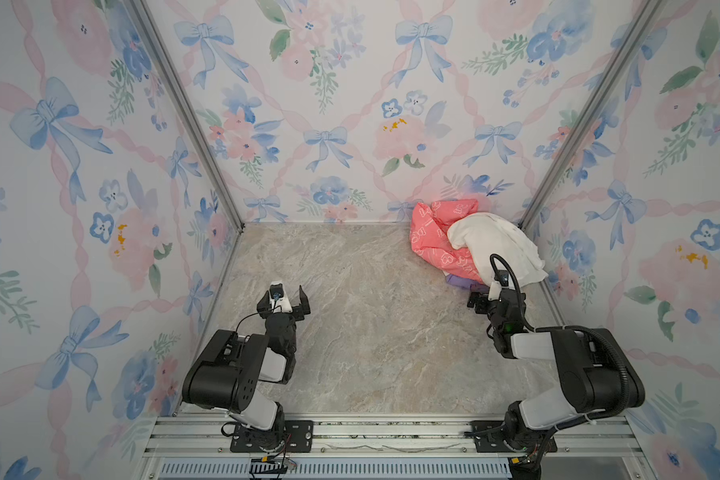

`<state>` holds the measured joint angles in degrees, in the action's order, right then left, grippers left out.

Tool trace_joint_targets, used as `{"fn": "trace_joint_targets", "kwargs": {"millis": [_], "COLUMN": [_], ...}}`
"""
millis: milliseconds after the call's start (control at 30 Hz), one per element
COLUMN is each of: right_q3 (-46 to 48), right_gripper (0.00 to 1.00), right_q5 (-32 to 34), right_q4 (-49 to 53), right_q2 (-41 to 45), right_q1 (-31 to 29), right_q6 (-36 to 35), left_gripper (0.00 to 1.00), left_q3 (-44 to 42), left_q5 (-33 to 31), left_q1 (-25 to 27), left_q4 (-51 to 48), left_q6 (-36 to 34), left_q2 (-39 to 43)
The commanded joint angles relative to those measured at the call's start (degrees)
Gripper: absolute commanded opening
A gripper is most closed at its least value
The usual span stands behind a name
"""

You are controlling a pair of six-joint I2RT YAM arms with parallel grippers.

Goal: Pick out a specific cloth from the pile

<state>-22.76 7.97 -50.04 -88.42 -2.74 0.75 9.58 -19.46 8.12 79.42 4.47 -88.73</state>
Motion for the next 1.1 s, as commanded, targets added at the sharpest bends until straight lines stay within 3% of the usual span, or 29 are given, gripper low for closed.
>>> {"fn": "trace_joint_targets", "kwargs": {"millis": [0, 1067], "right_q3": [0.2, 0.4], "right_gripper": [0.97, 0.97], "right_q5": [0.1, 1.8], "right_q4": [-1.6, -1.4], "right_q2": [-0.3, 0.8], "right_q1": [-0.6, -1.3], "right_q6": [-0.8, -1.2], "left_gripper": [0.98, 0.98], "left_q3": [0.8, 0.8], "left_q5": [0.7, 0.5], "left_q1": [-0.3, -0.2], "left_q4": [-0.4, -0.2], "left_q6": [-0.9, -1.0], "left_q2": [-0.5, -0.3]}}
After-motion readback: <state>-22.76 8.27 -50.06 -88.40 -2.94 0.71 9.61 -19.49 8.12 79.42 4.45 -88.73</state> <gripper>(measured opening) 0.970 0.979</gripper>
